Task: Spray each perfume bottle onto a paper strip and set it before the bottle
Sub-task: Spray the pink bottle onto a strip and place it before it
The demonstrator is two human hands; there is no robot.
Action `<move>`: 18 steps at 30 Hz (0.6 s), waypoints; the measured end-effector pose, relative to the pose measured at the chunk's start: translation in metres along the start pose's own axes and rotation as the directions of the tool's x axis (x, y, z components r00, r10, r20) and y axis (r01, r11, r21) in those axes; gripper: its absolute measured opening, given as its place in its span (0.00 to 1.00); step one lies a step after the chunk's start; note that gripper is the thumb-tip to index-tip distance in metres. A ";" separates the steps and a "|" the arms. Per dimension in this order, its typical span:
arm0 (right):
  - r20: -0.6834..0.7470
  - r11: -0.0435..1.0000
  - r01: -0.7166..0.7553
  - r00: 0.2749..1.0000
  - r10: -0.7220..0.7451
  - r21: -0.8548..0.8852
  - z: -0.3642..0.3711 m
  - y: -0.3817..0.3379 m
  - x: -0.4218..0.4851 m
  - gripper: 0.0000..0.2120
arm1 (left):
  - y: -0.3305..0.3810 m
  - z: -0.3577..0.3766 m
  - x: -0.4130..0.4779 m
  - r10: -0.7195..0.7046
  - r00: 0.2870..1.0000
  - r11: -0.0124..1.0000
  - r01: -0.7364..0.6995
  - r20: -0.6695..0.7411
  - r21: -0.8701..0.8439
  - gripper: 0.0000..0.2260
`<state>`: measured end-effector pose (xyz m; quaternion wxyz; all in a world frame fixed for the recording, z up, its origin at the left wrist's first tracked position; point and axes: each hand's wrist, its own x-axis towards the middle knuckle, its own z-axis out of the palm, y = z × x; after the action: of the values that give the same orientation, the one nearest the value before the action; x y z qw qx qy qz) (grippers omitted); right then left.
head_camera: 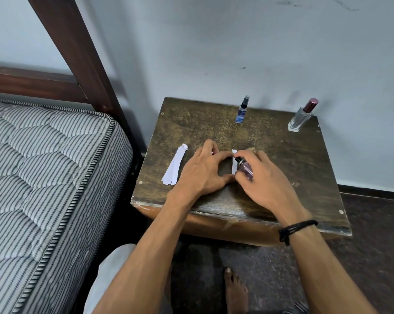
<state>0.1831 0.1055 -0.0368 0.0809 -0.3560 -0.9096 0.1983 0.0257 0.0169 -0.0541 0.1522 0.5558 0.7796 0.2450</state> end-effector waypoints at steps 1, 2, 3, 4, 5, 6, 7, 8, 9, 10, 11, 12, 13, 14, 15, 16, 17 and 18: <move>0.000 1.000 0.001 1.000 -0.001 -0.003 0.000 0.000 0.000 0.19 | 0.000 0.000 0.000 0.000 1.000 1.000 0.000 0.003 0.003 0.27; 0.000 1.000 0.002 1.000 -0.002 -0.006 0.000 0.000 0.000 0.19 | 0.000 0.000 0.000 -0.001 1.000 1.000 0.001 0.005 0.005 0.27; 0.000 1.000 0.003 1.000 -0.003 -0.010 0.000 -0.001 0.000 0.19 | 0.001 -0.001 0.000 -0.001 1.000 1.000 0.001 0.004 0.004 0.27; -0.001 1.000 0.003 1.000 -0.003 -0.014 0.000 -0.001 0.000 0.19 | 0.001 -0.001 -0.001 -0.001 1.000 1.000 0.001 0.002 0.003 0.27; -0.002 1.000 0.003 1.000 -0.003 -0.016 0.000 -0.001 0.000 0.19 | 0.001 -0.001 -0.001 0.000 1.000 1.000 0.000 0.000 0.001 0.27; -0.004 1.000 0.003 1.000 -0.003 -0.017 0.000 -0.001 -0.001 0.18 | 0.000 -0.001 -0.001 0.000 1.000 1.000 0.000 -0.002 0.001 0.26; -0.005 1.000 0.003 1.000 -0.003 -0.018 0.000 -0.001 -0.001 0.18 | 0.000 -0.001 -0.001 0.001 1.000 1.000 -0.001 -0.003 0.002 0.26; -0.006 1.000 0.003 1.000 -0.003 -0.018 0.000 -0.001 -0.001 0.18 | 0.000 -0.001 -0.001 0.001 1.000 1.000 -0.001 -0.004 0.001 0.26; -0.004 1.000 0.001 1.000 -0.001 -0.017 0.000 -0.001 0.000 0.18 | 0.001 -0.001 -0.001 0.000 1.000 1.000 0.000 -0.003 0.000 0.26; -0.003 1.000 -0.001 1.000 0.001 -0.016 0.000 -0.001 0.000 0.18 | 0.001 -0.001 -0.001 0.000 1.000 1.000 0.000 -0.002 -0.003 0.26; -0.004 1.000 -0.002 1.000 0.001 -0.014 0.000 -0.001 0.000 0.18 | 0.001 -0.001 -0.001 0.001 1.000 1.000 -0.001 -0.001 -0.005 0.26; -0.006 1.000 -0.001 1.000 0.001 -0.014 0.000 -0.001 0.000 0.18 | 0.001 -0.001 -0.001 0.001 1.000 1.000 -0.001 0.001 -0.007 0.26; -0.008 1.000 0.001 1.000 -0.001 -0.016 0.000 -0.001 0.000 0.18 | 0.001 -0.001 -0.001 0.000 1.000 1.000 0.000 0.004 -0.006 0.26; -0.010 1.000 0.003 1.000 -0.003 -0.021 0.001 -0.001 0.000 0.18 | 0.001 -0.001 -0.001 0.000 1.000 1.000 0.000 0.006 -0.005 0.26; -0.012 1.000 0.005 1.000 -0.006 -0.027 0.000 -0.001 0.000 0.18 | 0.001 -0.001 -0.001 0.000 1.000 1.000 0.000 0.005 -0.004 0.26; -0.013 0.999 0.008 1.000 -0.008 -0.033 0.000 -0.002 0.000 0.18 | 0.001 -0.001 -0.001 -0.001 1.000 1.000 0.001 0.003 -0.002 0.26; -0.012 0.999 0.011 1.000 -0.011 -0.037 0.001 -0.002 0.000 0.18 | 0.001 -0.001 -0.001 -0.001 1.000 1.000 0.001 0.002 -0.001 0.26; -0.010 0.999 0.014 1.000 -0.014 -0.040 0.001 -0.002 0.000 0.17 | 0.002 -0.001 -0.001 -0.002 1.000 1.000 0.002 0.002 -0.002 0.26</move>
<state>0.1817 0.1040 -0.0365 0.0799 -0.3523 -0.9154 0.1775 0.0265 0.0162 -0.0520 0.1539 0.5551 0.7799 0.2448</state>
